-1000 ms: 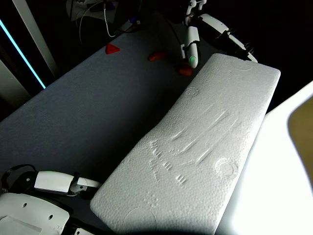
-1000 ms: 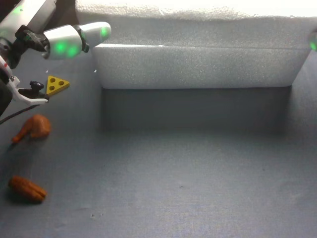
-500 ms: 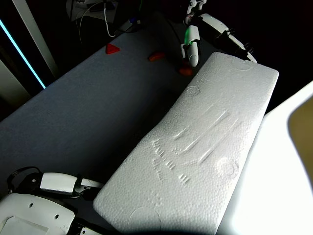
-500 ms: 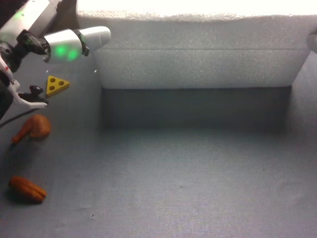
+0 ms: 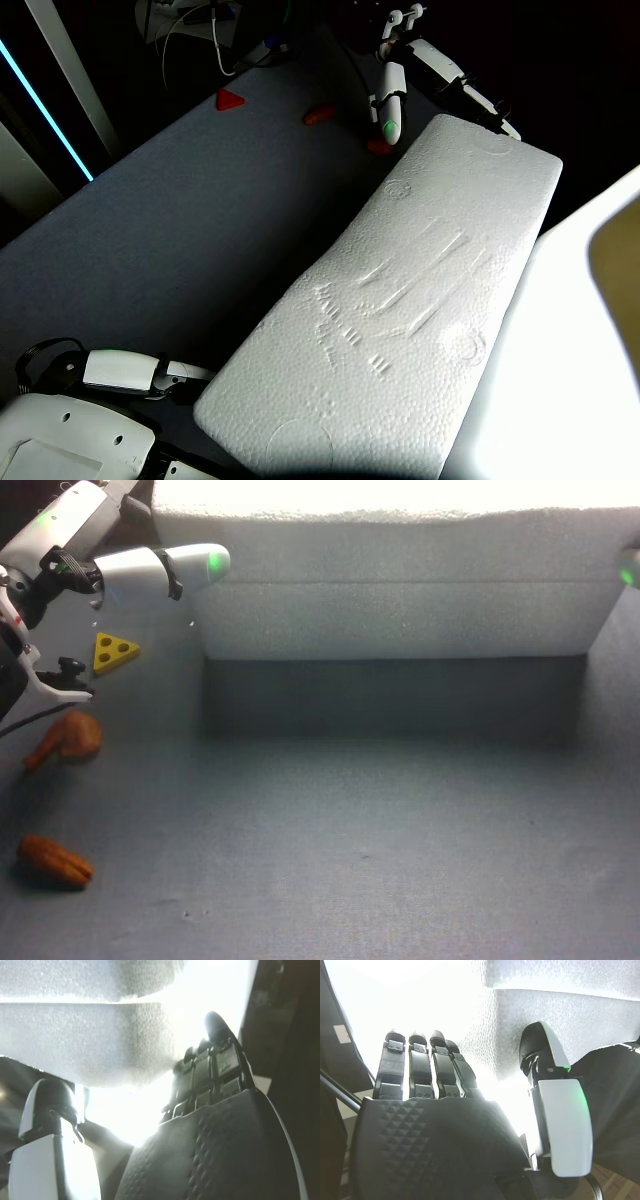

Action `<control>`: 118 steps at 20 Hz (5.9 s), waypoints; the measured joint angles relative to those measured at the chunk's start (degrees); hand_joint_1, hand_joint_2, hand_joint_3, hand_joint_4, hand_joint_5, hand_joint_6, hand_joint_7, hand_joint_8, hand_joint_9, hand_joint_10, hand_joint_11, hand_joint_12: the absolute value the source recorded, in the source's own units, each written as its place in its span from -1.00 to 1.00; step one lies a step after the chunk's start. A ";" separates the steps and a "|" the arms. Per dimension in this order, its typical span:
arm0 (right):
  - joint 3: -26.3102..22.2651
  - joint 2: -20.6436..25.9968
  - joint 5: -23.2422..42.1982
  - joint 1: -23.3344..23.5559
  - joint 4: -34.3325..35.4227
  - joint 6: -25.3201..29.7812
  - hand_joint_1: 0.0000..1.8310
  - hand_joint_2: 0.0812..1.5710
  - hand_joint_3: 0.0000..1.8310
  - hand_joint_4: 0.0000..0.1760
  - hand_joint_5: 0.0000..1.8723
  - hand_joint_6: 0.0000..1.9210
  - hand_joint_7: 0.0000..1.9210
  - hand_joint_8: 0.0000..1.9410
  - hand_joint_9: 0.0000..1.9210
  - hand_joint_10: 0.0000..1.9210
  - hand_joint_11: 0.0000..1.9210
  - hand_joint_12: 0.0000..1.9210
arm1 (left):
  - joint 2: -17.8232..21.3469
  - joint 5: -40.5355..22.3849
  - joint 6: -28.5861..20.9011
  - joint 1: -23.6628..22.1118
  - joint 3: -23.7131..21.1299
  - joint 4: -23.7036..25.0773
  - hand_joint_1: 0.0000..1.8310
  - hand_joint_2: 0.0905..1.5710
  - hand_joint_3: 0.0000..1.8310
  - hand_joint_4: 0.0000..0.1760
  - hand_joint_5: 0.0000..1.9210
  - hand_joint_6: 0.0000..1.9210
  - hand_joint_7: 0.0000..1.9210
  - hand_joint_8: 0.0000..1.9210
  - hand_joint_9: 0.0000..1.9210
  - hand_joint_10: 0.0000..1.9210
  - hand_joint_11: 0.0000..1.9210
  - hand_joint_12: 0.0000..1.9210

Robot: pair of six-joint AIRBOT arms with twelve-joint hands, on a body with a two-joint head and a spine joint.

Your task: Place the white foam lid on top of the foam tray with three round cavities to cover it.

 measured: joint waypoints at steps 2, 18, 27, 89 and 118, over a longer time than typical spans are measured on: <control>-0.04 0.22 -0.48 0.00 0.26 -0.79 -0.57 0.63 -0.99 -1.00 -1.00 -1.00 -1.00 -1.00 -1.00 -1.00 -0.98 -0.99 | -0.72 0.85 0.04 -0.35 0.90 0.07 -0.40 0.23 -1.00 -0.80 -1.00 -1.00 -1.00 -1.00 -0.96 -0.99 -1.00 0.32; -1.22 1.73 -2.14 0.24 2.23 -4.66 -0.40 0.57 -1.00 -1.00 -1.00 -1.00 -1.00 -1.00 -1.00 -1.00 -1.00 -0.53 | -1.33 3.91 0.22 0.94 1.66 -0.76 -0.46 0.22 -1.00 -0.84 -1.00 -1.00 -0.94 -0.98 -0.91 -0.96 -1.00 0.44; -2.89 4.00 -1.84 0.24 3.52 -7.28 -0.40 0.56 -1.00 -1.00 -1.00 -1.00 -1.00 -1.00 -1.00 -1.00 -1.00 -0.85 | 0.46 2.60 0.66 2.58 0.66 -2.56 -0.36 0.28 -0.99 -1.00 -1.00 -1.00 -1.00 -1.00 -1.00 -1.00 -1.00 -1.00; -22.77 17.70 17.27 -15.69 -18.01 2.10 -0.56 0.53 -1.00 -1.00 -1.00 -1.00 -1.00 -1.00 -0.94 -0.99 -1.00 -0.27 | 7.96 -16.76 0.44 8.52 -8.68 0.52 -0.27 0.29 -1.00 -0.73 -1.00 -1.00 -1.00 -1.00 -1.00 -1.00 -1.00 0.75; -12.44 6.23 15.23 -14.60 -12.76 5.81 -0.54 0.42 -0.99 -1.00 -1.00 -1.00 -1.00 -1.00 -0.85 -0.96 -1.00 0.50 | 7.96 -17.03 0.59 8.59 -9.05 -0.50 -0.29 0.29 -1.00 -0.55 -1.00 -1.00 -1.00 -1.00 -1.00 -1.00 -1.00 0.37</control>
